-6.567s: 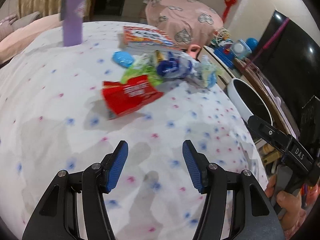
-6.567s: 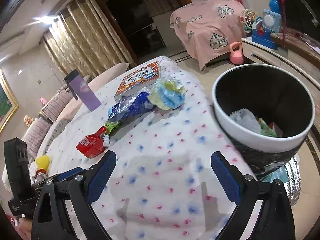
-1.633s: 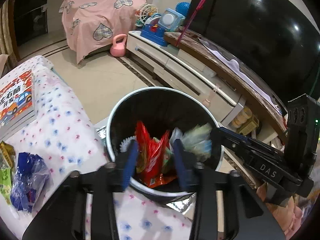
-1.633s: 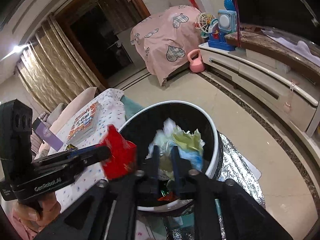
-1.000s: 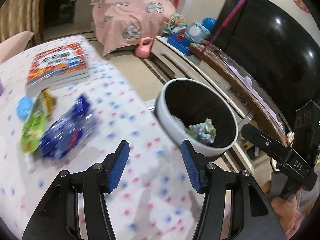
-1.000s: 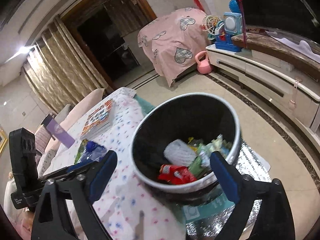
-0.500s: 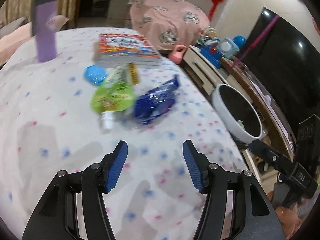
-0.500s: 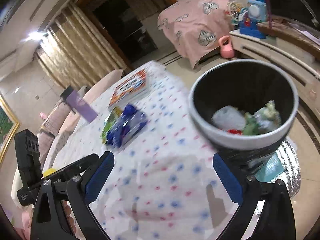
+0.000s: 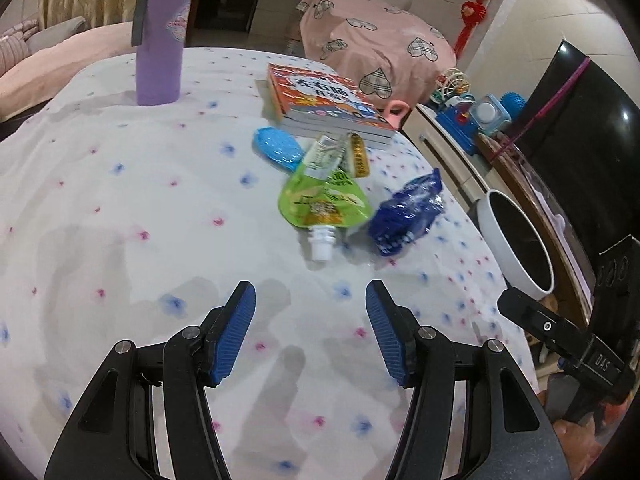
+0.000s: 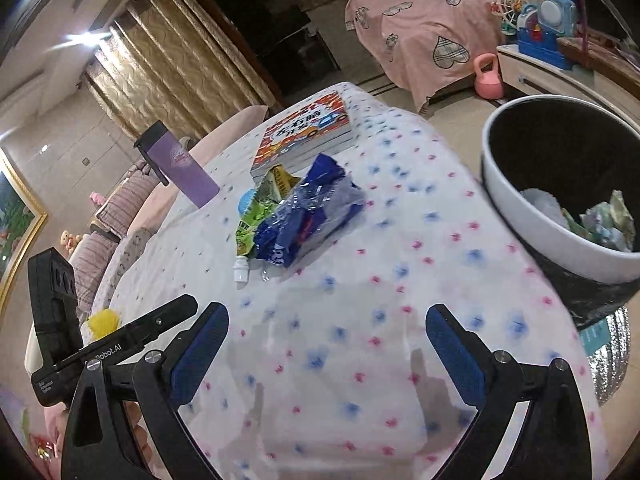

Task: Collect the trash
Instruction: 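Grasp the green pouch with the left gripper while the right grasps the blue plastic bag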

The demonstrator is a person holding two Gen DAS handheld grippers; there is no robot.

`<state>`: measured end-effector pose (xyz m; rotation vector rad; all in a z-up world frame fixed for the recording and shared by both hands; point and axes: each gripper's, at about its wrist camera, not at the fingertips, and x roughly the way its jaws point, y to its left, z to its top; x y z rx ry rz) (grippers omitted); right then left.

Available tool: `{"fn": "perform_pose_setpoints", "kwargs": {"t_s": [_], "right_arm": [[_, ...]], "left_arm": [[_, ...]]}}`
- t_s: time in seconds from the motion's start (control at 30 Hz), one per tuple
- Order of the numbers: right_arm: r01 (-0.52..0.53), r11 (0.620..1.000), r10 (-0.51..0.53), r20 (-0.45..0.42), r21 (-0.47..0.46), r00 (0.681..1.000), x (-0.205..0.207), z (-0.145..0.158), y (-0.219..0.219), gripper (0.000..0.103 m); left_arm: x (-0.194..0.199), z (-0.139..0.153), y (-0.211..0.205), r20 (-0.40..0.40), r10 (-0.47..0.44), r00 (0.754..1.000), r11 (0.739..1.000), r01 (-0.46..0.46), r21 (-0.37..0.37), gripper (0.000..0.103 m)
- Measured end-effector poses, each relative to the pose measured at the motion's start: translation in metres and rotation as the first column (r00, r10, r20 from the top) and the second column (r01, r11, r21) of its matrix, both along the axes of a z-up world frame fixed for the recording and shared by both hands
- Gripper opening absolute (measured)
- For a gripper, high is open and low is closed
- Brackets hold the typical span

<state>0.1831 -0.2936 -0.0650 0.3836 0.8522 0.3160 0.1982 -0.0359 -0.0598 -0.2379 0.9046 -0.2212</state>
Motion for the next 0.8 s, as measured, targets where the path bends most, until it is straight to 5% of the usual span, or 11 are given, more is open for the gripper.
{"fn": "perform_pose_setpoints", "kwargs": {"t_s": [0.57, 0.8], "right_arm": [[0.014, 0.991, -0.012, -0.015, 0.133, 1.000, 0.052, -0.010, 0.012, 0.099], [0.025, 0.973, -0.007, -0.075, 0.232, 0.997, 0.083, -0.027, 0.013, 0.073]], "left_arm": [[0.054, 0.002, -0.006, 0.018, -0.015, 1.000, 0.999, 0.014, 0.046, 0.058], [0.082, 0.001, -0.013, 0.013, -0.032, 0.999, 0.998, 0.031, 0.052, 0.058]]}}
